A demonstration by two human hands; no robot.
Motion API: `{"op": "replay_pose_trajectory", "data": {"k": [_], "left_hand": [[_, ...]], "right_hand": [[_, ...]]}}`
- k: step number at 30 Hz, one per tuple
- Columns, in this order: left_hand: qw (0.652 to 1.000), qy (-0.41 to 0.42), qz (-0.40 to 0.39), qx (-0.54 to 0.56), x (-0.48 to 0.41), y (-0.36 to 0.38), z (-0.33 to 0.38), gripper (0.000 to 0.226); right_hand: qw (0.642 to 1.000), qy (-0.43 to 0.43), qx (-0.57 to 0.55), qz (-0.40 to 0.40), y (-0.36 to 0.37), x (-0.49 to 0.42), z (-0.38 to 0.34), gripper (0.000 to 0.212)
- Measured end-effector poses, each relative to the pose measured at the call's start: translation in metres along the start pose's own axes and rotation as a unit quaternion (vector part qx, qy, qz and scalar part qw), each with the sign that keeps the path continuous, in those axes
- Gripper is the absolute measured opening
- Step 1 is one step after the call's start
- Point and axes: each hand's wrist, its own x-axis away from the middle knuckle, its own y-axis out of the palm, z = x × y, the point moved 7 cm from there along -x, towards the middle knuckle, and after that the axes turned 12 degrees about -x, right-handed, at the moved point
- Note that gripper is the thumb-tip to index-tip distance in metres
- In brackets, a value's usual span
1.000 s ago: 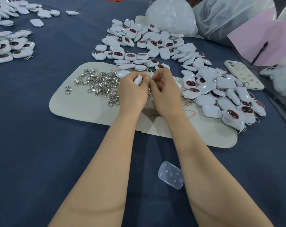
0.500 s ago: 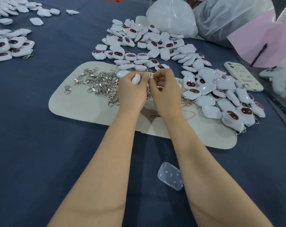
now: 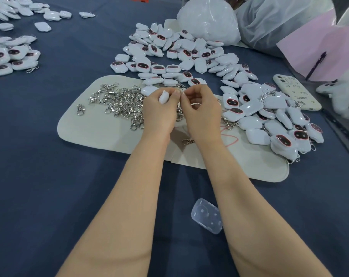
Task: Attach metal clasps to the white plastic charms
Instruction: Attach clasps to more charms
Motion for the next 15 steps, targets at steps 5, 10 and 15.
{"op": "replay_pose_trajectory", "data": {"k": [5, 10, 15], "left_hand": [[1.000, 0.007, -0.002, -0.010, -0.0007, 0.0010, -0.0006, 0.013], [1.000, 0.013, -0.002, -0.022, -0.0018, 0.0011, -0.0004, 0.018], [1.000, 0.011, -0.007, -0.017, -0.0017, 0.0015, 0.0001, 0.023]], "right_hand": [[1.000, 0.005, 0.001, -0.004, 0.0007, -0.0008, 0.0010, 0.005], [1.000, 0.012, -0.011, -0.004, 0.0011, -0.0012, 0.0019, 0.009], [0.999, 0.028, -0.015, -0.008, 0.0022, -0.0016, 0.0039, 0.009]]}}
